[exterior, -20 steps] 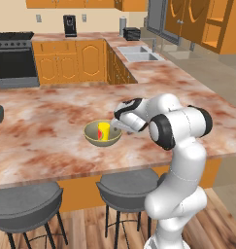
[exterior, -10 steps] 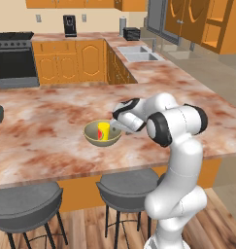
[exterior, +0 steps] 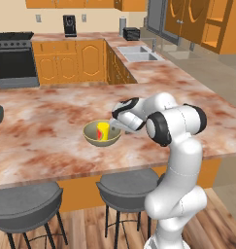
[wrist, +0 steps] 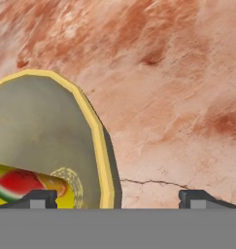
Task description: Place the cup inside the bowl on the dining table and move the bowl to any counter.
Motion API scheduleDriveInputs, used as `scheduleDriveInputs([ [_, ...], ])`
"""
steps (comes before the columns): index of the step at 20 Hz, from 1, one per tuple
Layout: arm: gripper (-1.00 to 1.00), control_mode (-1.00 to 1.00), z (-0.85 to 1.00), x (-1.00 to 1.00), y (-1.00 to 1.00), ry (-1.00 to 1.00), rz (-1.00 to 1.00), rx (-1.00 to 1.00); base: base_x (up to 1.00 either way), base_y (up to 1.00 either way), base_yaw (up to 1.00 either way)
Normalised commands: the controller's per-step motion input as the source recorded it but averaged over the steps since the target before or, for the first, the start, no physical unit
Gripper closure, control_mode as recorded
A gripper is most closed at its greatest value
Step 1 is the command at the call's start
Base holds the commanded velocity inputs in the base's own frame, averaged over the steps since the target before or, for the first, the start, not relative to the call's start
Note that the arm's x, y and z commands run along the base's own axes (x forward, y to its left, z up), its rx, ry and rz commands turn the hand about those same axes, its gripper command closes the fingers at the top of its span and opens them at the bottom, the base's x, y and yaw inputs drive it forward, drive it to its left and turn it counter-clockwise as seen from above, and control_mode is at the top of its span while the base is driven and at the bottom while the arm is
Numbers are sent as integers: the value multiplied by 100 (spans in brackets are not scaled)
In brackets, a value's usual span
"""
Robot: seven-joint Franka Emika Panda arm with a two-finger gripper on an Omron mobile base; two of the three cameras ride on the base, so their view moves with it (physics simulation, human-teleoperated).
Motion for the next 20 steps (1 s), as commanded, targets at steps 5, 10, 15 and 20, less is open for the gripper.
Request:
scheduleDriveInputs([
  [5,100,-100,0,0,0,0,0,0,0,0,0],
  [10,100,-100,0,0,0,0,0,0,0,0,0],
  [15,100,-100,0,0,0,2,0,0,0,0,0],
  [20,100,-100,0,0,0,5,0,0,0,0,0],
])
